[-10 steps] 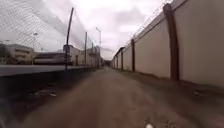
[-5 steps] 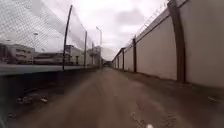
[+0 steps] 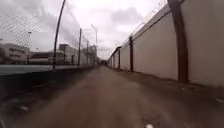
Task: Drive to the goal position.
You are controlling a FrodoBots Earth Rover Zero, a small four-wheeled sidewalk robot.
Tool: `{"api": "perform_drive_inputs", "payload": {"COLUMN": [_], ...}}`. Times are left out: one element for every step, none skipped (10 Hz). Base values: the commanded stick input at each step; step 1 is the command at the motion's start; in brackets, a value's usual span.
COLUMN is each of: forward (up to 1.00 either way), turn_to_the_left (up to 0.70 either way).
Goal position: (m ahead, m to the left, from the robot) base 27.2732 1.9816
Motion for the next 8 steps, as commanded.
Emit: {"api": "perform_drive_inputs", "payload": {"forward": [0.70,0.70,0.70,0.70,0.70,0.70,0.70,0.70], "turn_to_the_left": [0.00,0.00,0.00,0.00,0.00,0.00,0.00,0.00]}}
